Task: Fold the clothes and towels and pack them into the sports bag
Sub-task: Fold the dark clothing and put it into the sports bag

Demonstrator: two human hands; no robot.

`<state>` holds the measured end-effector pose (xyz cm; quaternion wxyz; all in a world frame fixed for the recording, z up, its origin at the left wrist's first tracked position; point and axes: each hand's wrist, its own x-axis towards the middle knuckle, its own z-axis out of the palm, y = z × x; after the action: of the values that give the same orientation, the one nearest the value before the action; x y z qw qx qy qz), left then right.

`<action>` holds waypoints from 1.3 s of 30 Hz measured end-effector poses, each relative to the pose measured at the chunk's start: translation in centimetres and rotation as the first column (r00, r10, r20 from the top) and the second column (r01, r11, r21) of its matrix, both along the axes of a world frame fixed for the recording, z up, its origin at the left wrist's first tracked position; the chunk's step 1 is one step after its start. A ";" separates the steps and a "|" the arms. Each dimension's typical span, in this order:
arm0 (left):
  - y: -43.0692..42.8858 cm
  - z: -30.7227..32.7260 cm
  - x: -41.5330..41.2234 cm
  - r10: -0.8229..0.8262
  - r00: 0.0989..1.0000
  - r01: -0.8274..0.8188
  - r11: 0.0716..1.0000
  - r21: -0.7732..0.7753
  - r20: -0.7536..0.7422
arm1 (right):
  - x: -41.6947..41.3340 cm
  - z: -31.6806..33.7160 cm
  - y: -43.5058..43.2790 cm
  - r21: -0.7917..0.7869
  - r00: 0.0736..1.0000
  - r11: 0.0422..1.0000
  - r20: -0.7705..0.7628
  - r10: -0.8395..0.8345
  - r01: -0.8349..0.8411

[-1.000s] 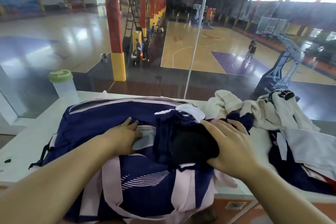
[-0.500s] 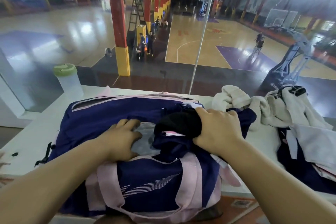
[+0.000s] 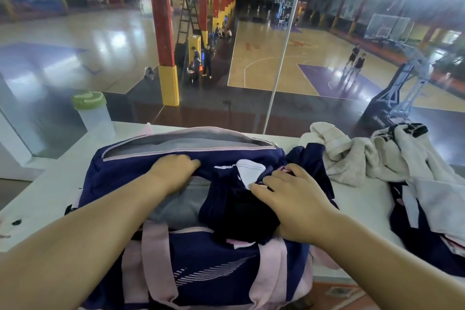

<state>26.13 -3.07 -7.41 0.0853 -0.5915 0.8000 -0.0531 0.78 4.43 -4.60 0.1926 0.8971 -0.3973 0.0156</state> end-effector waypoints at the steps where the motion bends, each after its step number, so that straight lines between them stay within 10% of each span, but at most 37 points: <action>1: -0.3 0.3 0.2 0.004 0.997 -0.005 1.000 -0.020 -0.074 | 0.0 0.1 0.0 0.023 1.000 0.999 -0.006 0.030 -0.030; 12: -1.0 8.1 1.4 0.002 0.802 -0.159 0.965 -0.210 -0.597 | 3.4 2.9 -0.5 0.107 0.893 0.887 0.015 0.450 -0.449; 23: 0.6 11.1 -0.4 -0.074 0.743 -0.117 0.964 -0.239 -0.665 | 8.7 4.2 -1.0 0.282 0.899 0.858 0.223 0.378 -0.431; 28: 1.0 11.2 -0.5 -0.092 0.851 0.040 0.993 -0.110 -0.517 | 10.4 4.1 0.2 0.250 0.801 0.764 0.270 0.534 -0.594; 39: 1.5 12.2 1.1 -0.169 0.737 -0.021 0.962 -0.273 -0.654 | 6.8 2.4 -0.7 0.408 0.944 0.880 0.309 0.117 -0.243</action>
<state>27.24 -1.62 4.83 -0.2898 -0.5440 0.7855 0.0548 7.54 3.77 -2.20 -0.0745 0.9395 -0.3274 0.0677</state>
